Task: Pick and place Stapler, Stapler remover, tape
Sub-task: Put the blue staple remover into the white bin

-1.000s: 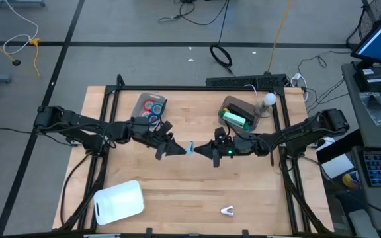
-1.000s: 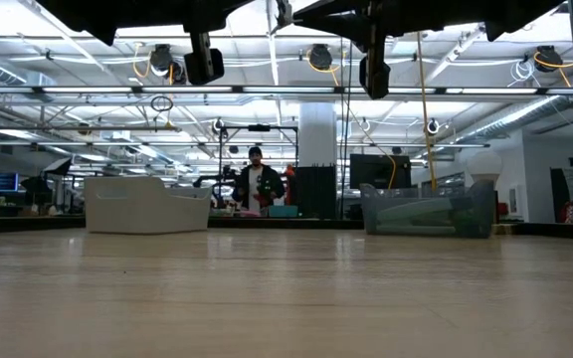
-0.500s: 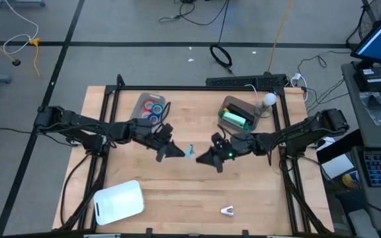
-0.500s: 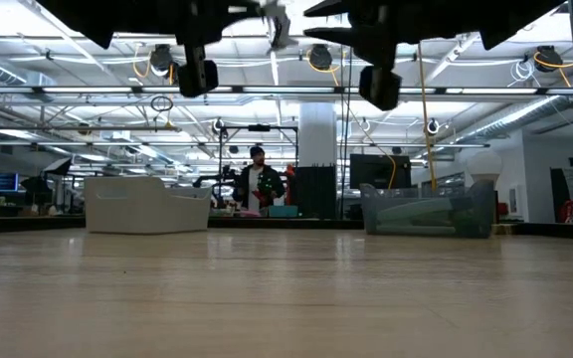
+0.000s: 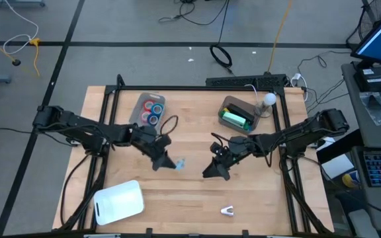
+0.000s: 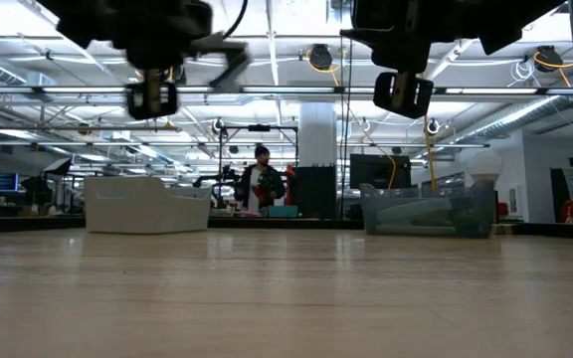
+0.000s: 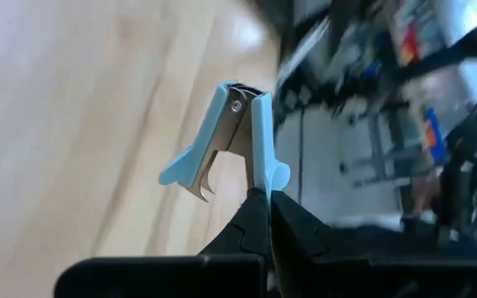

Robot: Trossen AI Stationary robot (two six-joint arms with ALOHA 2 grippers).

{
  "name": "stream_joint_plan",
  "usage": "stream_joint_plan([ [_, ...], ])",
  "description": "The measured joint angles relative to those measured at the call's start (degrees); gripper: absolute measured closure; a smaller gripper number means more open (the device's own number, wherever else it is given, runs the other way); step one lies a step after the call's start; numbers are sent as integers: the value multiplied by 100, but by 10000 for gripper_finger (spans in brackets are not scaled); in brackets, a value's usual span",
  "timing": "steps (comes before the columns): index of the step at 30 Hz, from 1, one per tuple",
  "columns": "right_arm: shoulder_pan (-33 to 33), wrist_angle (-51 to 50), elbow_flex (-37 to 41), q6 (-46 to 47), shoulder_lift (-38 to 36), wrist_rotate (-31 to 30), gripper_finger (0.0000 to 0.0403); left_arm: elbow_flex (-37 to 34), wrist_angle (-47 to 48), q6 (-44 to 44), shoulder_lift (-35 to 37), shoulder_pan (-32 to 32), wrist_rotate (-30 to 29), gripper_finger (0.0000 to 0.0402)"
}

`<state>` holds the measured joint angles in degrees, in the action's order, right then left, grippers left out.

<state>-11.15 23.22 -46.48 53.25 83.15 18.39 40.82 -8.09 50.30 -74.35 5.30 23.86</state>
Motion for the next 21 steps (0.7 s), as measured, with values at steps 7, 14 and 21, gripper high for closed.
stream_joint_plan([
  [7, -1, 2, 0, -69, 0, 0, 296, -15, 1681, 507, 531, 792, 114, 400],
  [14, -1, 3, 0, -208, 0, -1, 300, 2, 3189, 1668, 1286, 1989, -853, 400],
  [21, 2, 11, 0, -206, 0, -10, 302, 4, 4059, 3087, 1452, 3244, -1492, 401],
])
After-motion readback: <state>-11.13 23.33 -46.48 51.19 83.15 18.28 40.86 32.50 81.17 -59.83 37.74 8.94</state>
